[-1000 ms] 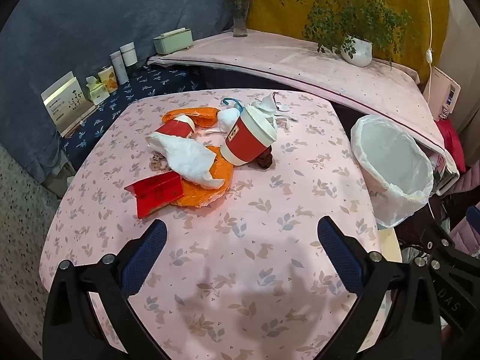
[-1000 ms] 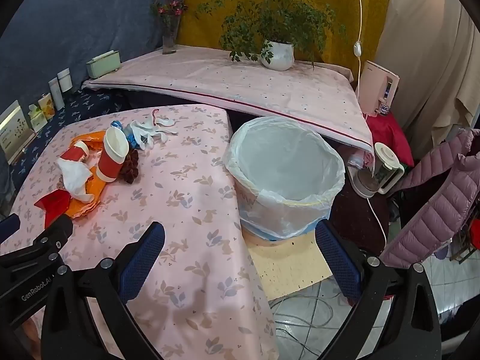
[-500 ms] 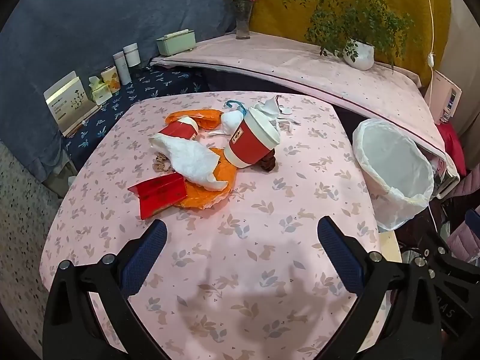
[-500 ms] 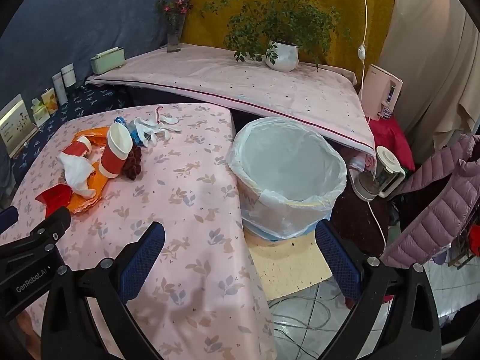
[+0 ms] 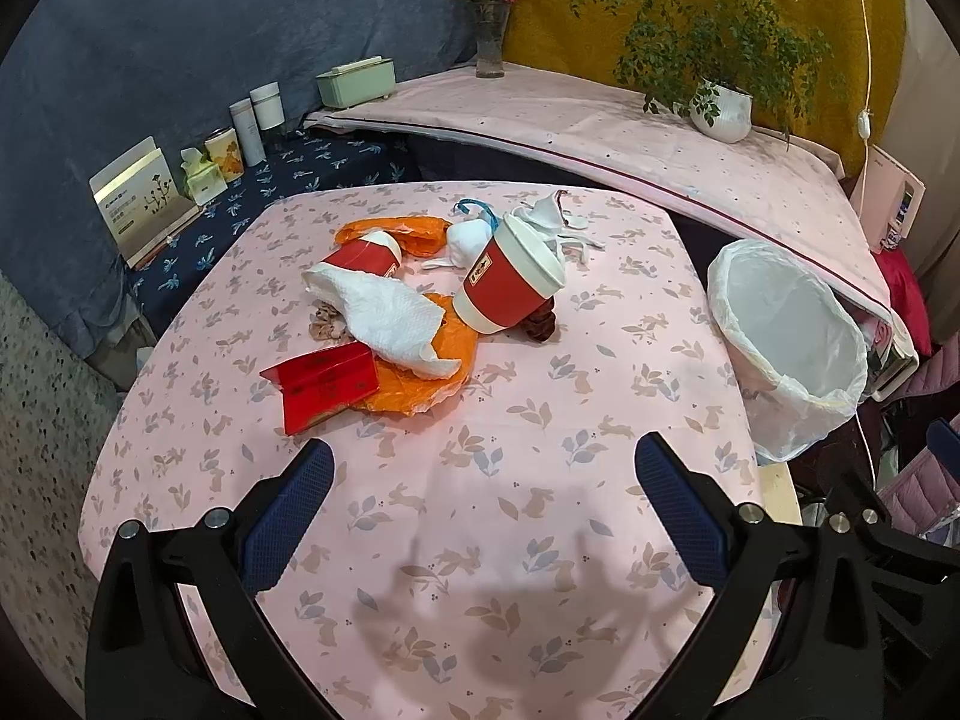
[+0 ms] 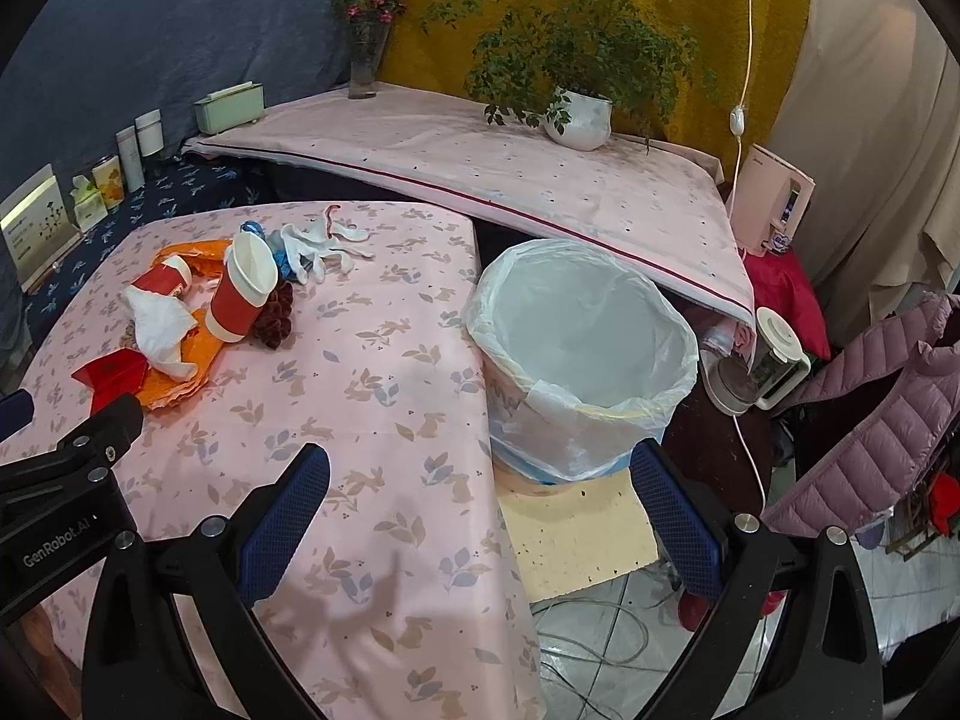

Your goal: Collect trash

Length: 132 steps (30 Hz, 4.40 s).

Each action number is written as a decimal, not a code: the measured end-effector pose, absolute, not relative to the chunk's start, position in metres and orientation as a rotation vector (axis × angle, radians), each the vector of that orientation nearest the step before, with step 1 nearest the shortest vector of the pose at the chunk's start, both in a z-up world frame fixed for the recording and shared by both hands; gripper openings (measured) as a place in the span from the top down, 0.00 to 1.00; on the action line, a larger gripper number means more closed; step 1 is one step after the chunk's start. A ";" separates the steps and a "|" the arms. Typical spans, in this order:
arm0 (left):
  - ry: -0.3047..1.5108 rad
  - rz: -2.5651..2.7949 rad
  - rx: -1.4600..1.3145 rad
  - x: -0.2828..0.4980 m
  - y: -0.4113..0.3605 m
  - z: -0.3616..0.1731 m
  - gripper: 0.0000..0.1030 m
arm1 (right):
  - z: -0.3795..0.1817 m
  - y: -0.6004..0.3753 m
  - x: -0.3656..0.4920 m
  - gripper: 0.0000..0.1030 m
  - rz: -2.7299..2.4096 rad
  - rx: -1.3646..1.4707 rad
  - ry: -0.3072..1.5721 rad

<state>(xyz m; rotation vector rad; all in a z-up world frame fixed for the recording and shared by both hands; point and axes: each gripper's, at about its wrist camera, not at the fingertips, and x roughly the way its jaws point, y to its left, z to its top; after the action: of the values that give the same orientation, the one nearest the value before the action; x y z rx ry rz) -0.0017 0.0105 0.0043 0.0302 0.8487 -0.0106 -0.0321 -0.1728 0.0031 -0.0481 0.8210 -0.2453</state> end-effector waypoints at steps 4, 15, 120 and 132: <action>0.843 -0.008 0.037 -0.002 0.006 0.003 0.07 | 0.003 -0.172 -0.032 0.07 -0.246 -0.047 0.821; 0.839 0.009 0.052 -0.003 0.006 0.003 0.07 | 0.003 -0.174 -0.031 0.07 -0.247 -0.039 0.823; 0.969 0.031 -0.054 0.110 0.173 -0.088 0.22 | -0.022 -0.067 0.130 0.19 -0.017 -0.003 0.808; 1.023 -0.079 -0.104 0.118 0.173 -0.102 0.89 | -0.057 -0.031 0.166 0.79 0.080 -0.052 0.925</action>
<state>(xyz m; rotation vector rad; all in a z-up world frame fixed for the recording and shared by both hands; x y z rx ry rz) 0.1183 0.1727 -0.1023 -0.1044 1.0227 -0.0793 0.1664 -0.0313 -0.0566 -0.0518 0.9249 0.0798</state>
